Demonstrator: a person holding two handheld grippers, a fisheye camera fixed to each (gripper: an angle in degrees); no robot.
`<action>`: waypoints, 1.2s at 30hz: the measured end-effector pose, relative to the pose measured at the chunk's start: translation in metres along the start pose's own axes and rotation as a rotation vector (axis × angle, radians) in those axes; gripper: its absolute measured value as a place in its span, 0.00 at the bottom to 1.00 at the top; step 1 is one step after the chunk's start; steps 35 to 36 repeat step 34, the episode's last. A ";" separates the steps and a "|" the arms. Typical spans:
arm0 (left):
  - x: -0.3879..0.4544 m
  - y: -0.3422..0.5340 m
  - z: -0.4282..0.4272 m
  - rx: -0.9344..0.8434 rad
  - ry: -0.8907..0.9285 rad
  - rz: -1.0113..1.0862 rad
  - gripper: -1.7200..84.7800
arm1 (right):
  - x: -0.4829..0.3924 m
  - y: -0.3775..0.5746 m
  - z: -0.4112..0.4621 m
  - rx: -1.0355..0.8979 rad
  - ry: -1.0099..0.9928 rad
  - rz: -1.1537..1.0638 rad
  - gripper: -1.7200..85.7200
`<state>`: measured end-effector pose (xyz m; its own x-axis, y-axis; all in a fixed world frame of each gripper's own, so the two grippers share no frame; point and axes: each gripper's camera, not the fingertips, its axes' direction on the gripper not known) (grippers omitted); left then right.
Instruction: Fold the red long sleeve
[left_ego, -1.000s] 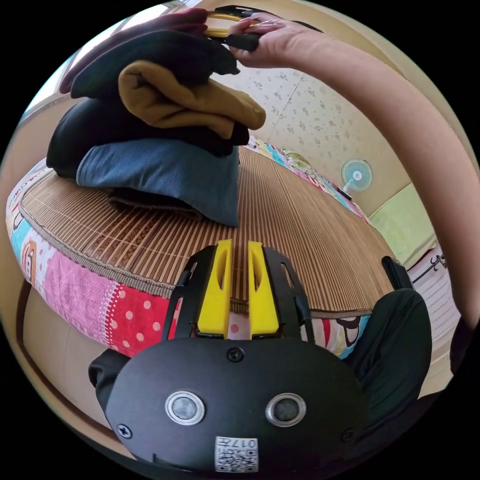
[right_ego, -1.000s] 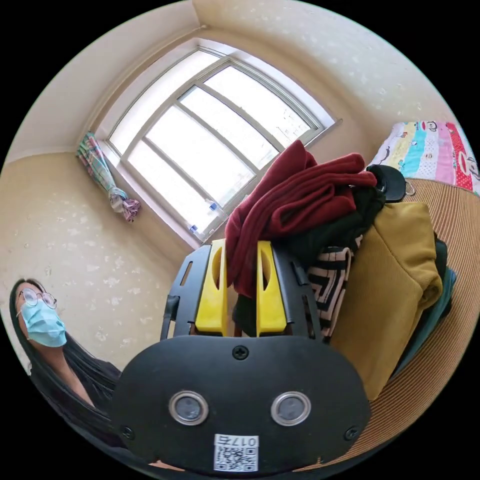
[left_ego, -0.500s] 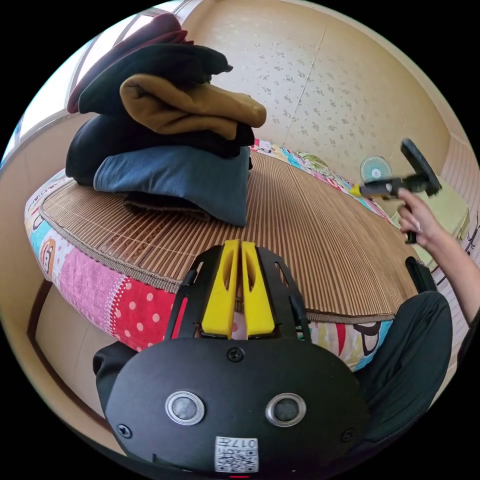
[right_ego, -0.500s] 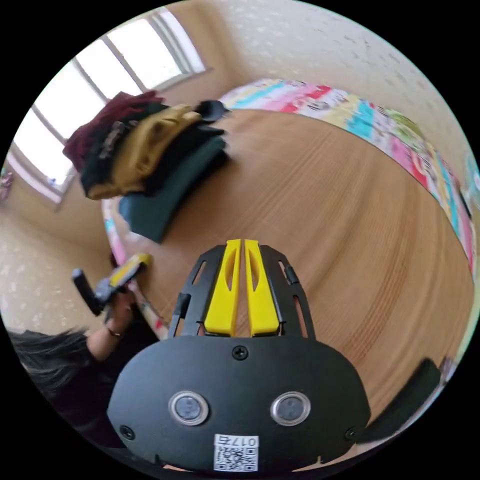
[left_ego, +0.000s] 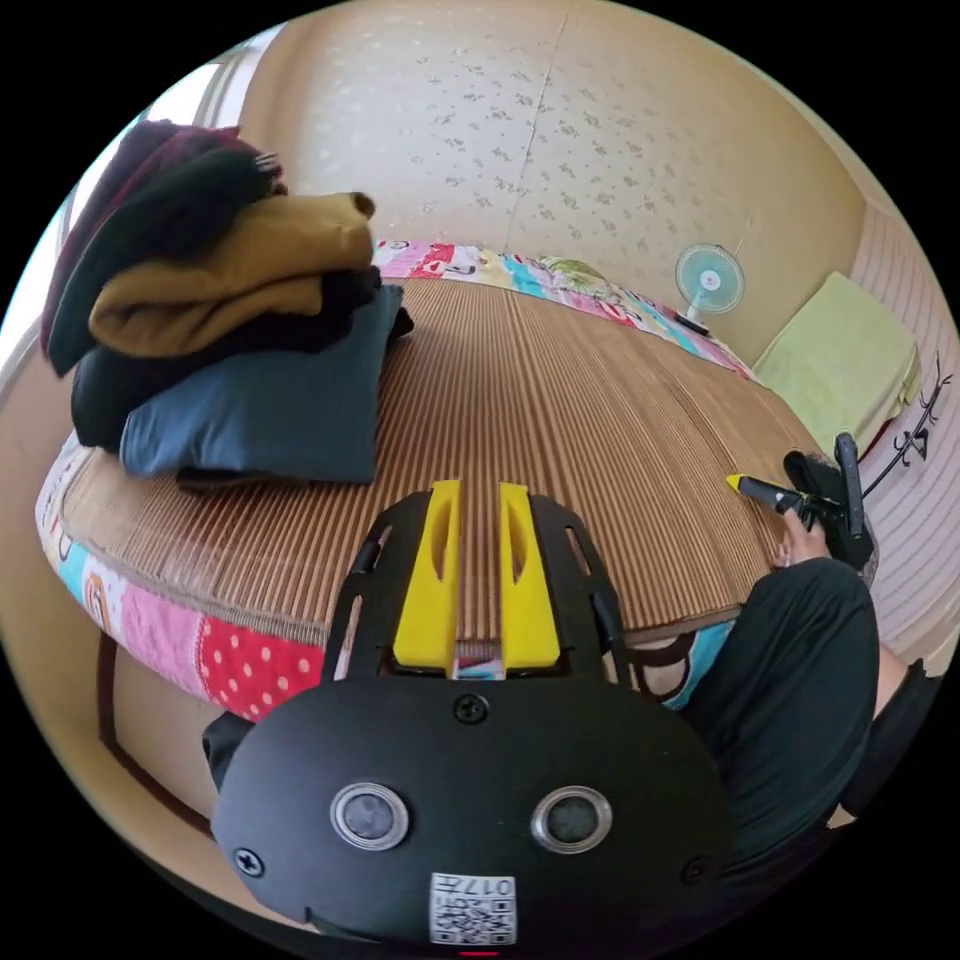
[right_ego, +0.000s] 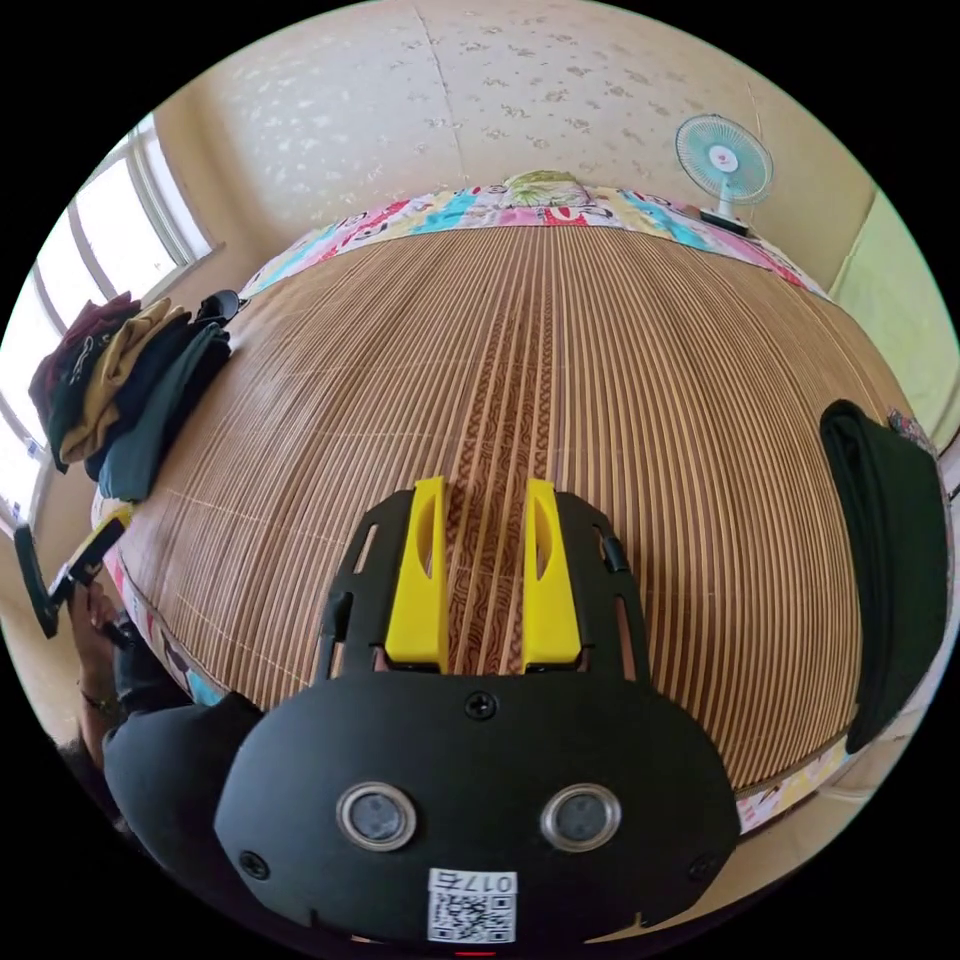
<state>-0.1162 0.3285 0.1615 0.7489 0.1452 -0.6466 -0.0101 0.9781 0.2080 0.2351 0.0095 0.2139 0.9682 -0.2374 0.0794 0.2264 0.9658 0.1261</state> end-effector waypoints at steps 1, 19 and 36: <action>0.012 -0.020 0.012 -0.017 -0.019 0.042 0.12 | -0.005 0.002 -0.004 0.005 0.009 -0.018 0.15; 0.075 -0.049 0.175 -0.158 -0.197 0.140 0.15 | -0.009 0.016 -0.054 0.011 -0.001 -0.021 0.16; 0.079 -0.005 0.188 -0.148 -0.191 0.143 0.14 | 0.016 0.120 -0.152 -0.126 0.003 -0.125 0.17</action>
